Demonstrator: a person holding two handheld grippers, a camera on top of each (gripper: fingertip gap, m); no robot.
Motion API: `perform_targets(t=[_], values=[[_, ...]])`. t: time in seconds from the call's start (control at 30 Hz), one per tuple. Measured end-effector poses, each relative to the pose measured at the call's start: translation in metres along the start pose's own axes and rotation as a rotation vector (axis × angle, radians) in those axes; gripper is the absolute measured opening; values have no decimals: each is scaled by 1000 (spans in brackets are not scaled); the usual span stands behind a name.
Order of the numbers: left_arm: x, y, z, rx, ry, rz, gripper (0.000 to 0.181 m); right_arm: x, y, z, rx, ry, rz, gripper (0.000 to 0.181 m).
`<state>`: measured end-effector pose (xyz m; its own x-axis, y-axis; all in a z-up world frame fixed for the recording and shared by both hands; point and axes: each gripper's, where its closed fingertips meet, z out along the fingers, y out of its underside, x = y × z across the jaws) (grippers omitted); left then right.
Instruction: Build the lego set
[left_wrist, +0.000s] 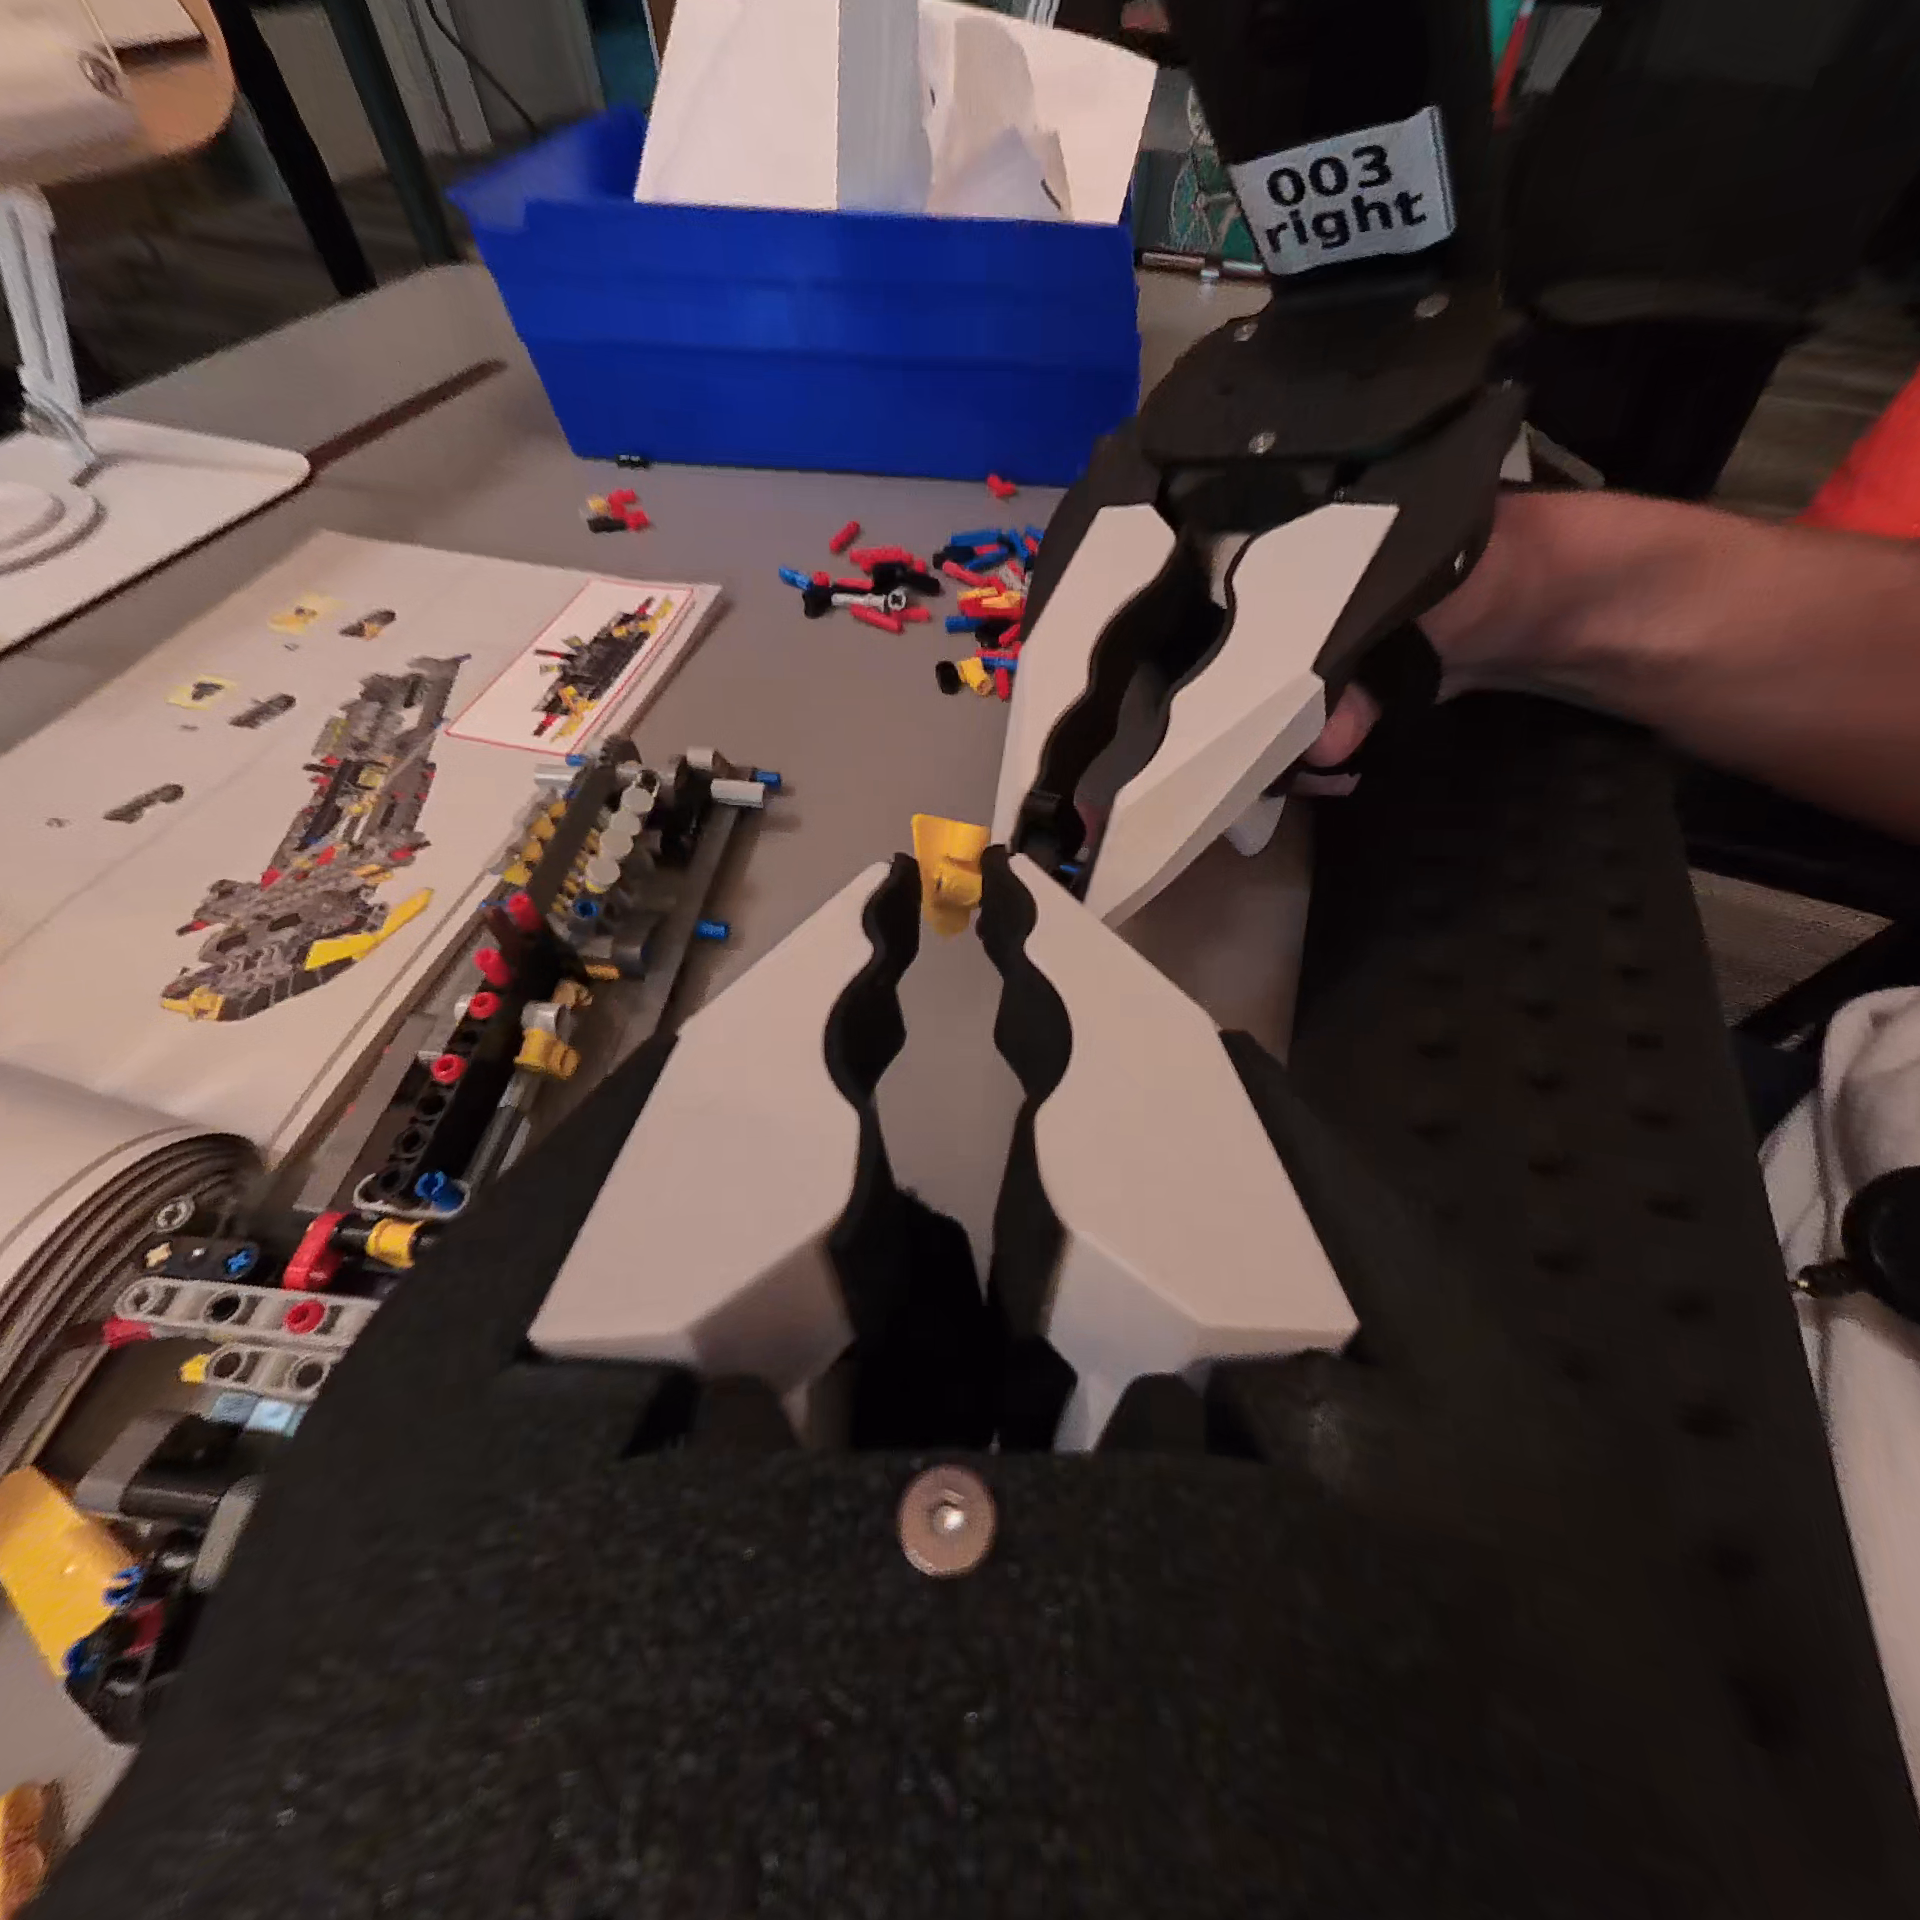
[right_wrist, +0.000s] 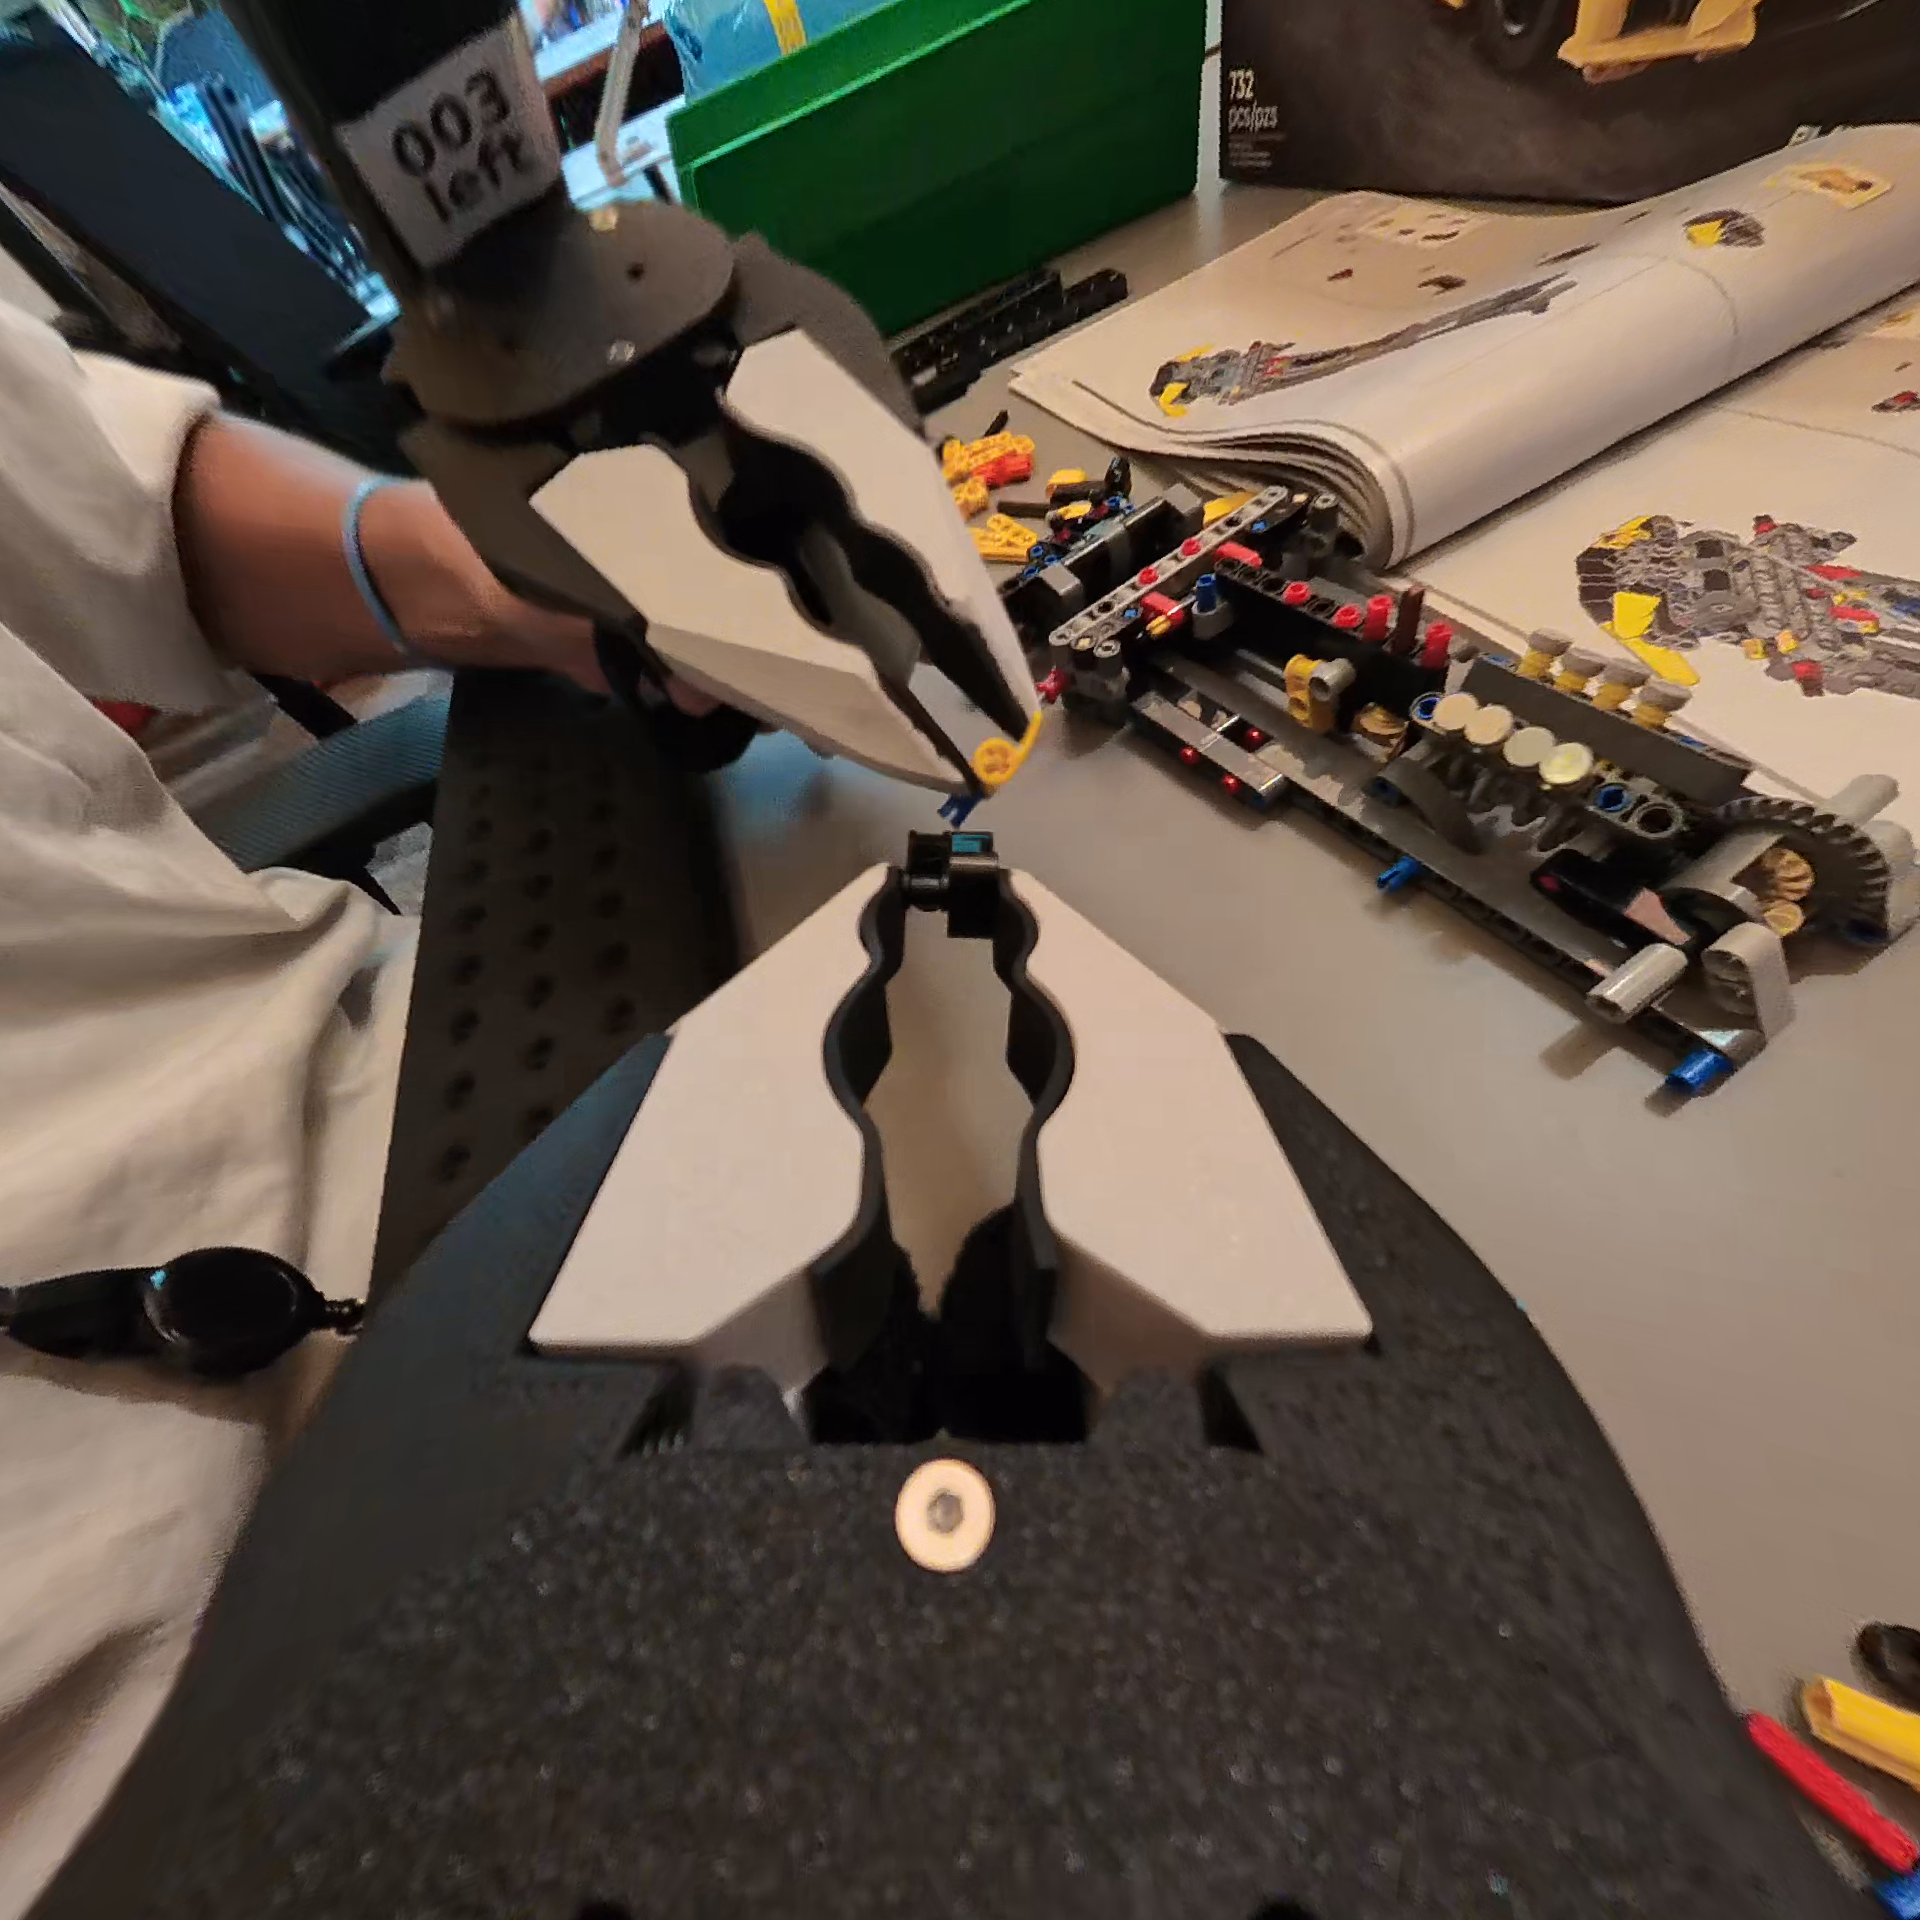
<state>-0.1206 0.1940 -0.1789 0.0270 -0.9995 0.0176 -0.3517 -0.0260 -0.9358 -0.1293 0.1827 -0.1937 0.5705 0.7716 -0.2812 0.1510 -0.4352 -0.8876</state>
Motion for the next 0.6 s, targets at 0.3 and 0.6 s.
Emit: perform_targets(t=[0.3,0.6], values=[[0,-5,3,13,-101,177,11,3,-3,-2,16,2,49,15],[0,-7,3,18,-226,376,10,5,-2,-3,14,-7,82,15]])
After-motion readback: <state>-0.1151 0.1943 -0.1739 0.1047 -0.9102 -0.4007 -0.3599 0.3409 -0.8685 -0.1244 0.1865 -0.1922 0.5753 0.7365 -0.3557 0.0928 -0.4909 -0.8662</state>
